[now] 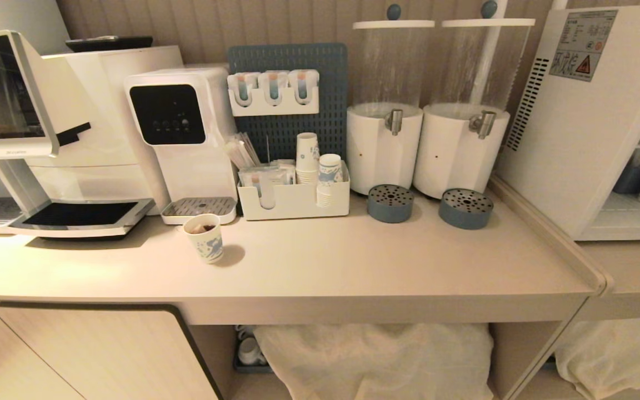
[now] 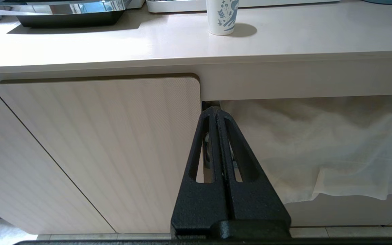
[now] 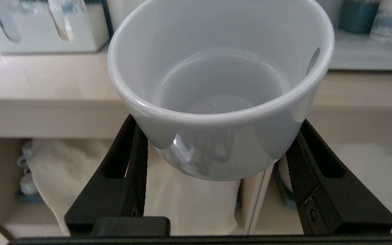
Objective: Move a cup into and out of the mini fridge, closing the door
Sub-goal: Put the ceramic cup in the freezer
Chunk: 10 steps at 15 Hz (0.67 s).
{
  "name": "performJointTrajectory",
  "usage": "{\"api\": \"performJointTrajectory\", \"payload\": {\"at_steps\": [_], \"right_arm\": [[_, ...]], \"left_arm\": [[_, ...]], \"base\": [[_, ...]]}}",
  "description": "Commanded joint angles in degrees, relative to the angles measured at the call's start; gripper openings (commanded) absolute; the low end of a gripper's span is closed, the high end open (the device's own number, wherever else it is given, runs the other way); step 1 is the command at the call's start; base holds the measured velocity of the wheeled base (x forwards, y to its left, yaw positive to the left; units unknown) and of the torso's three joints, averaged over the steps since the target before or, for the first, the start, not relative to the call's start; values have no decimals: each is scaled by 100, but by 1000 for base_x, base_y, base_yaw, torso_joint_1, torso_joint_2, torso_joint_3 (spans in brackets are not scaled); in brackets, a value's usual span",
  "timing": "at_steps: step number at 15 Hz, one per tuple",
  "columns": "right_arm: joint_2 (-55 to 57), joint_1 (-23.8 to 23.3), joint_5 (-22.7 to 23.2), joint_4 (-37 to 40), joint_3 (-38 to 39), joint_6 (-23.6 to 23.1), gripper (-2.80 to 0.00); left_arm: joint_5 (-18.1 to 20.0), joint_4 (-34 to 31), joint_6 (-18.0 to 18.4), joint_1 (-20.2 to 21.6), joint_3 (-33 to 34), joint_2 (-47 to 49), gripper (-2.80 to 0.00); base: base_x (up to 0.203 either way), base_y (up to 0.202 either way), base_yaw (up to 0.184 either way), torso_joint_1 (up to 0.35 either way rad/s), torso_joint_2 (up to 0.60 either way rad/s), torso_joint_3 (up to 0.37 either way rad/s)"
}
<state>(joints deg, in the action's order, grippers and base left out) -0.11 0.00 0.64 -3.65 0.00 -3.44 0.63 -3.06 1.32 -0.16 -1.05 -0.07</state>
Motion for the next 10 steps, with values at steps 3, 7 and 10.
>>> {"api": "performJointTrajectory", "payload": {"at_steps": [3, 7, 10], "right_arm": [[20, 0, 6, 300, 54, -7, -280], [11, 0, 6, 278, 62, 2, -280], [20, 0, 6, 286, 62, 9, -280]], "left_arm": [[7, -2, 18, -2, -1, 7, -280], [-2, -2, 44, -2, -9, 7, -280], [-2, -2, 44, -2, -9, 4, -280]], "base": [[0, 0, 0, 0, 0, 0], [0, 0, 0, 0, 0, 0], [0, 0, 0, 0, 0, 0]]}}
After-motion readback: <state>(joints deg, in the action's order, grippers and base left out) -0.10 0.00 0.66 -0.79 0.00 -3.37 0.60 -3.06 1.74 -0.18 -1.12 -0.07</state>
